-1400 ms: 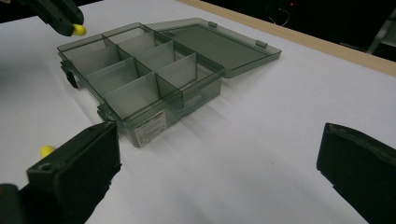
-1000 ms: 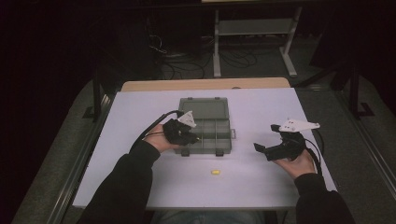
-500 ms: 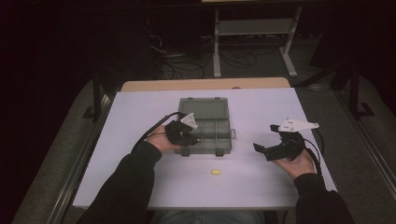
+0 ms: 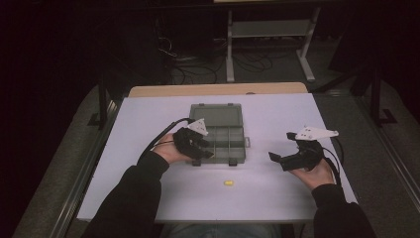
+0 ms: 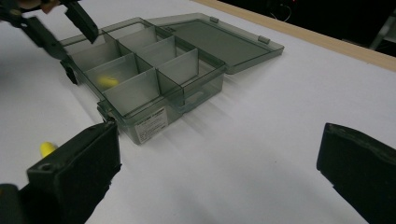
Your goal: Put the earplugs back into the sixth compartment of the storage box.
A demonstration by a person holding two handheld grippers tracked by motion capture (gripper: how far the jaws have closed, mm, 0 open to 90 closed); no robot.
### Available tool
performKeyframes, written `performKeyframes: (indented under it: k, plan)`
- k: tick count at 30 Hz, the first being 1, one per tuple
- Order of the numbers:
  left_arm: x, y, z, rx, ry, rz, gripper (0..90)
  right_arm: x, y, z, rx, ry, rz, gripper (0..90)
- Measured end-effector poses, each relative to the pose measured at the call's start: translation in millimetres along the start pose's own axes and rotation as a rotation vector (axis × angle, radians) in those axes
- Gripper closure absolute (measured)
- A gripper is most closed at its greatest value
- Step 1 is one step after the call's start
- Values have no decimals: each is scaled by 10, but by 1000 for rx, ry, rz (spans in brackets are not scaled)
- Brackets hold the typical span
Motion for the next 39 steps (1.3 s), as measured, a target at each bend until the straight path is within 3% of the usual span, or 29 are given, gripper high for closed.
performKeyframes:
  k: [13,16,23,25,39]
  plan:
    - [-352,170,-69,-49,-34,64,318,-7,4,-10,-3,-4,-2,0]
    - [-389,163,-30,-29,-9,81,280,-7,6,-11,-5,-4,-2,0]
    - [-530,149,69,-25,-45,102,220,-5,4,-11,-2,-3,-2,0]
    - [-586,125,107,-10,-73,97,209,-6,7,-14,-4,-7,-4,0]
    - [-847,42,374,24,-114,142,138,-9,9,-17,-6,-6,-4,0]
Point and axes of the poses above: each handheld gripper's, and its own axes: z roughly forward along the jaws, y roughly out of its top, x roughly to its left, the point moved 10 cm from there along z, roughly forward along the jaws, and after that the axes turned 3 degrees about -z, right-handed, at the moved point
